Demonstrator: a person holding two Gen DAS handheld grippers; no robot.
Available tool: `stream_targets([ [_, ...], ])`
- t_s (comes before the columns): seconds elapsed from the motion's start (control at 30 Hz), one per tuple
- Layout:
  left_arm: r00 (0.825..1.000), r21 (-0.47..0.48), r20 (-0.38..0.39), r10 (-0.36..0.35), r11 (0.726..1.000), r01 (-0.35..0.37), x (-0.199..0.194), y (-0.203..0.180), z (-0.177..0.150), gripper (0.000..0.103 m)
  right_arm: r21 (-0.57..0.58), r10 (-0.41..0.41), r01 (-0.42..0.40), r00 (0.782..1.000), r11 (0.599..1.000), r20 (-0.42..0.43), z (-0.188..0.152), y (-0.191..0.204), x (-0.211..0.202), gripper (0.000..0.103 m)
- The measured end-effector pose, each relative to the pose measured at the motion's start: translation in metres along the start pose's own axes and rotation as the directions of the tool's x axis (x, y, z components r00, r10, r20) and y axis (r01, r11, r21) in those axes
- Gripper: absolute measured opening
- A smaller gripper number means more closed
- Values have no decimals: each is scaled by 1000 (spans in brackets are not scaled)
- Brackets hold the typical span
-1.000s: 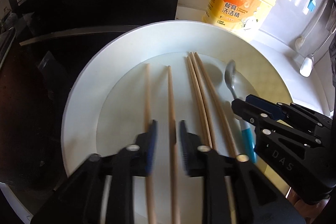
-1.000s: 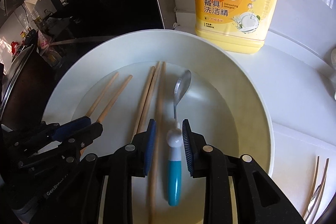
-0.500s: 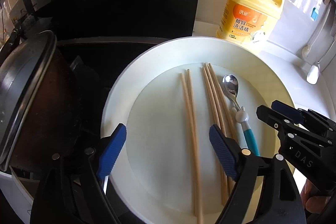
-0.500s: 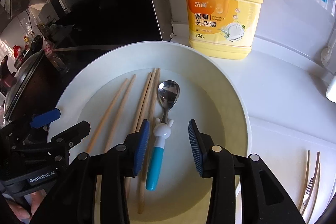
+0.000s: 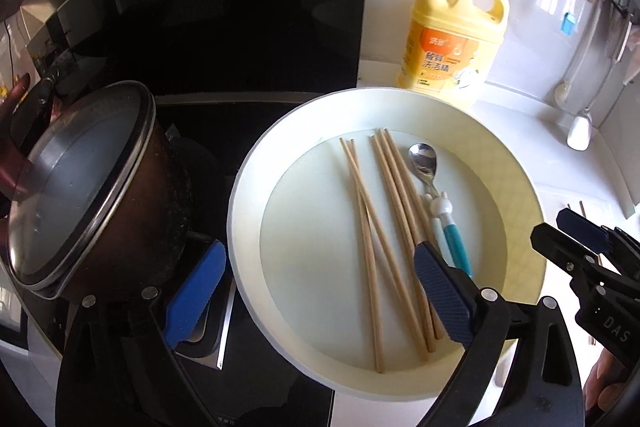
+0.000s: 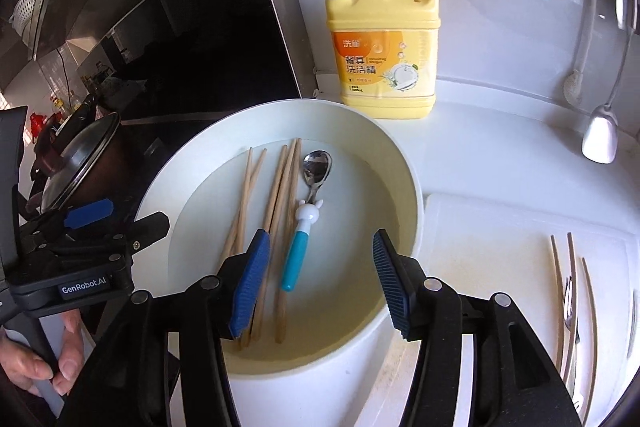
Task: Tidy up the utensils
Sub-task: 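Withdraw both tools from the basin back over the cutting board, then move the left tool toward a chopstick while the right tool approaches another chopstick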
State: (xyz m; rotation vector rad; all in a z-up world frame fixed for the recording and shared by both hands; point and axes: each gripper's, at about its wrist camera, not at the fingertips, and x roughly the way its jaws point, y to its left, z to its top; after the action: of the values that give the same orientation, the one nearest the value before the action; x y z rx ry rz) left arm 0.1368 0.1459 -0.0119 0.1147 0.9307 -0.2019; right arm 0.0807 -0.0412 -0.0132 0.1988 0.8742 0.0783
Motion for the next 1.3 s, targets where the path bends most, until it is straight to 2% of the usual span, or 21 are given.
stream_targets([
  [0.17,998,46,28,-48,998,46,-17,-23,-7,95,38,-50,49,998,998,37,-23,-15,-37,54],
  [0.33,991,109,49,-127,987,121,-34,-65,-15,95,94,-150,145,987,985,48,-49,-47,-75,54],
  [0.53,972,144,55,-227,965,217,-47,-129,-30,96,183,-281,272,959,945,26,-84,-114,-112,55],
  [0.7,970,157,42,-240,960,231,-49,-189,-51,96,206,-342,334,940,920,5,-113,-173,-135,55],
  [0.8,975,144,53,-217,968,207,-46,-226,-69,96,197,-330,319,944,927,25,-127,-207,-140,55],
  [0.87,984,124,31,-177,977,172,-40,-248,-81,96,178,-322,314,947,933,16,-134,-227,-136,55],
  [0.93,987,96,20,-158,983,155,-36,-263,-93,96,156,-279,273,960,949,23,-138,-242,-131,55],
  [1.1,995,69,22,-97,993,95,-28,-290,-114,96,97,-196,192,980,977,32,-143,-262,-112,55],
  [1.3,997,88,41,-65,994,62,-16,-312,-120,96,70,-167,164,984,984,52,-146,-272,-102,55],
])
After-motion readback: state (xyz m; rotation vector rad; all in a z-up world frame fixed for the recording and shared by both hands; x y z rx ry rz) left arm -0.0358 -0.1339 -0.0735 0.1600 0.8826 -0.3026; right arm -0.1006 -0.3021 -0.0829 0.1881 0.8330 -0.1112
